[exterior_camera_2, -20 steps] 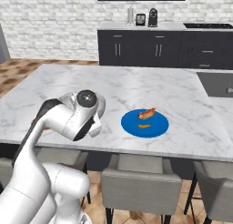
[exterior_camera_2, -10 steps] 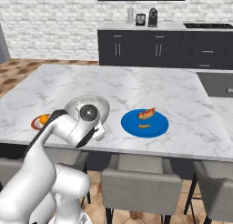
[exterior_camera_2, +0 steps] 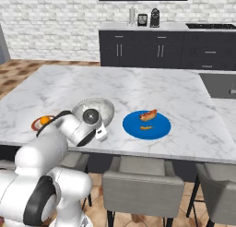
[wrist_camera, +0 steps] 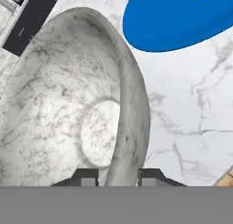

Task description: Take the smaller bowl and place it next to the appetizer plate on the dining counter , and place the larger bowl next to the plate with cooked food.

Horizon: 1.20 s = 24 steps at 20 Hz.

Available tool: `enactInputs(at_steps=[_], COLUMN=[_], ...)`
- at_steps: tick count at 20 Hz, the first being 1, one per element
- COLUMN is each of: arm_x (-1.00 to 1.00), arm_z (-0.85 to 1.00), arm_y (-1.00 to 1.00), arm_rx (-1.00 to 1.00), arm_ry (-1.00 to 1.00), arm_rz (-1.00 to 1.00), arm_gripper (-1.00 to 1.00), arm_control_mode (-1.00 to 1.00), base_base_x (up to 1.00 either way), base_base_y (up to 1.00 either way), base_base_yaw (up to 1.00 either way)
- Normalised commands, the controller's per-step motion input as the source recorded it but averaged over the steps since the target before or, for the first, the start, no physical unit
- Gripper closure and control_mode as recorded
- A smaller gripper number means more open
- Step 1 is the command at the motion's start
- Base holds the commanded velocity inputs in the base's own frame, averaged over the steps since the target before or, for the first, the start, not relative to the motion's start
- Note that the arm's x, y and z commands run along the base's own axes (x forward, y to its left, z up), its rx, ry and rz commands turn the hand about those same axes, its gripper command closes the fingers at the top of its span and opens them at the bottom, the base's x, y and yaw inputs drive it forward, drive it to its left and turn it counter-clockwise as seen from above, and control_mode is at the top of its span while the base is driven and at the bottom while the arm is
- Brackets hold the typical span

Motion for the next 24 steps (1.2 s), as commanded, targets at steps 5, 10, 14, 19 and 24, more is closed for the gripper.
enactInputs(at_steps=[5, 10, 14, 19, 24], arm_x=[0.44, 0.21, 0.35, 0.39, 0.32], arm_z=[-0.13, -0.05, -0.17, -0.25, -0.33], arm_y=[-0.32, -0.39, -0.15, -0.01, 0.0], arm_rx=[0.0, 0.0, 0.0, 0.0, 0.0], arm_ry=[0.0, 0.0, 0.0, 0.0, 0.01], arm_rz=[0.0, 0.0, 0.0, 0.0, 0.0], arm_gripper=[1.0, 1.0, 1.0, 1.0, 1.0], arm_control_mode=[-1.0, -1.0, -1.0, -1.0, -1.0], base_base_x=[0.0, 0.0, 0.0, 0.0, 0.0], base_base_y=[0.0, 0.0, 0.0, 0.0, 0.0], base_base_yaw=[0.0, 0.0, 0.0, 0.0, 0.0])
